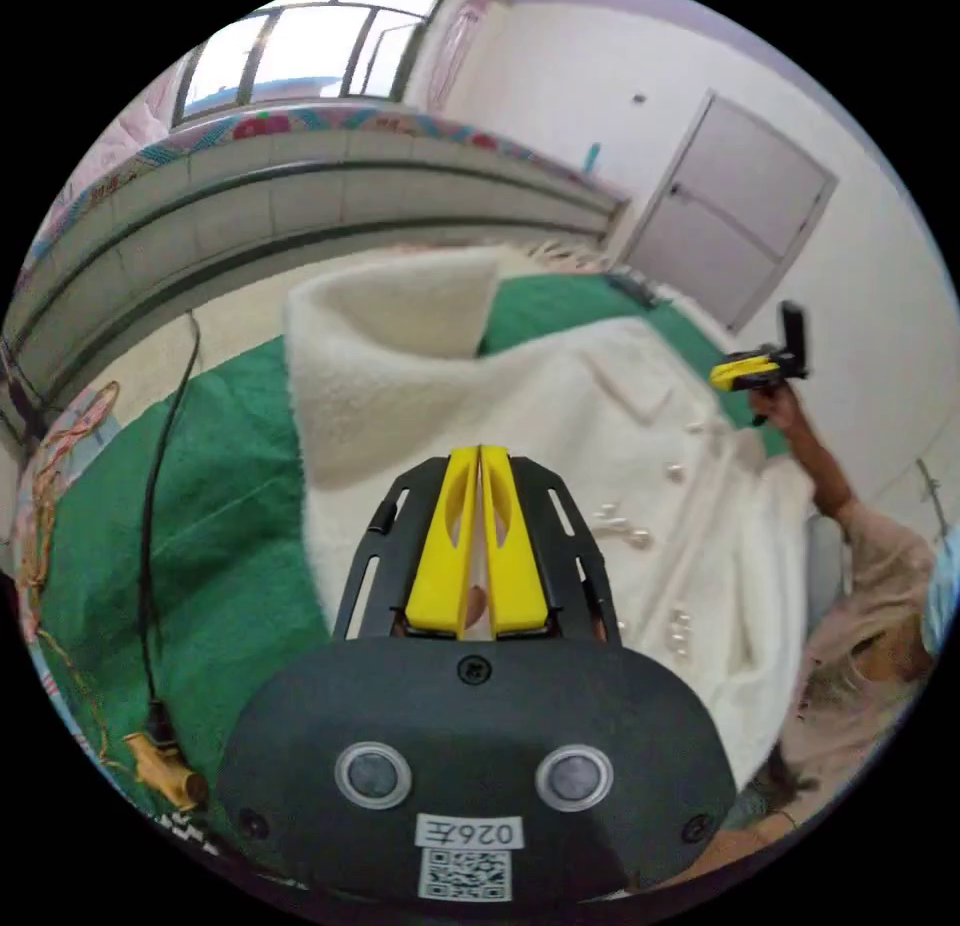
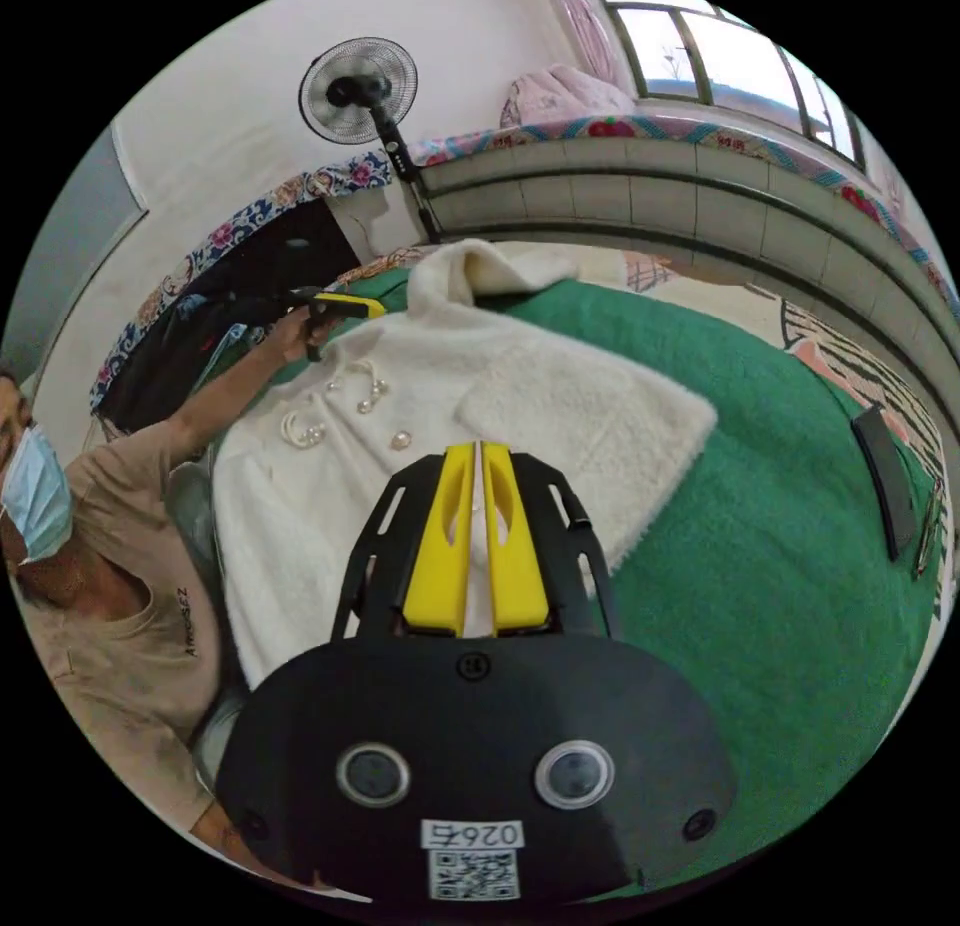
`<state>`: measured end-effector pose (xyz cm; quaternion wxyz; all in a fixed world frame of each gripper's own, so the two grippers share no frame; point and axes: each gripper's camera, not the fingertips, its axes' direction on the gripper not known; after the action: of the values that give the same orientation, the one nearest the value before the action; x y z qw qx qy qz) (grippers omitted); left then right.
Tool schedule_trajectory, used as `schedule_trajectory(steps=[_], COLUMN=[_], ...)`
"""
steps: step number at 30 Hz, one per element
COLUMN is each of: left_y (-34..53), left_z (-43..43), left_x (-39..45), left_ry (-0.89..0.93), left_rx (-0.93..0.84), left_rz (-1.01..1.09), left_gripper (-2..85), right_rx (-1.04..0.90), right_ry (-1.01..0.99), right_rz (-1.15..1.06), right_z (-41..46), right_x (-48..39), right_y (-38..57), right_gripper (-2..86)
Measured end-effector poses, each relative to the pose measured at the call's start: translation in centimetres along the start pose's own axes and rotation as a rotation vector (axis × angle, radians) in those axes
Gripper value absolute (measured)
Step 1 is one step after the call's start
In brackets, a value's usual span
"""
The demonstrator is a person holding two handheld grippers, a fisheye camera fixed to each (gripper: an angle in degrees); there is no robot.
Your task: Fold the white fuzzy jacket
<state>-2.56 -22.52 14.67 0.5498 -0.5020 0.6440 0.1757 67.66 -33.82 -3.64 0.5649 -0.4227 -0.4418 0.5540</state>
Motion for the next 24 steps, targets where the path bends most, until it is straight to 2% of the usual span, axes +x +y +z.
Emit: schedule_trajectory(steps=[1,3,4,9,11,14,15,19,21,24], left_y=[-0.5,-0.8,-0.9,3.2,6.6,10.0,10.3,11.6,11.7,12.1], left_z=[3.3,3.9,3.5,-1.8,-3.3,-3.6,-3.5,-2.5,-2.9,-4.2], left_x=[-0.7,-1.7,-2.6,0.9,3.0,4.3,4.5,5.7,6.6,8.1], left_ry=[-0.210,-0.225,-0.172,0.015,0.101,0.155,0.162,0.169,0.135,-0.018], left_rx=[-0.174,-0.146,-0.167,-0.008,0.014,-0.017,-0.036,-0.107,-0.107,-0.059], left_rz=[-0.028,-0.085,-0.169,-0.074,-0.066,-0.101,-0.101,-0.109,-0.086,-0.011], left_gripper=[-1.0,-0.9,-0.8,1.8,10.3,17.2,17.4,16.0,15.9,16.1], right_rx=[-0.037,-0.335,-0.274,-0.181,-0.141,-0.114,-0.079,-0.026,-0.058,-0.129], right_ry=[0.014,0.141,0.135,0.261,0.240,0.117,0.063,-0.076,-0.024,0.094], right_rz=[0.009,0.029,0.016,0.048,0.083,0.230,0.310,0.402,0.403,0.395], right_z=[0.9,5.1,4.7,-0.1,-1.7,-3.5,-4.2,-4.8,-3.9,-1.4], right_x=[0.2,1.2,1.1,0.5,0.3,0.9,1.2,0.7,-0.8,-2.2], right_y=[-0.1,0.1,0.2,1.9,2.4,2.9,3.0,3.3,4.1,5.5], right_gripper=[-1.0,-1.0,-1.1,-0.6,0.0,3.2,4.2,6.6,7.7,9.0])
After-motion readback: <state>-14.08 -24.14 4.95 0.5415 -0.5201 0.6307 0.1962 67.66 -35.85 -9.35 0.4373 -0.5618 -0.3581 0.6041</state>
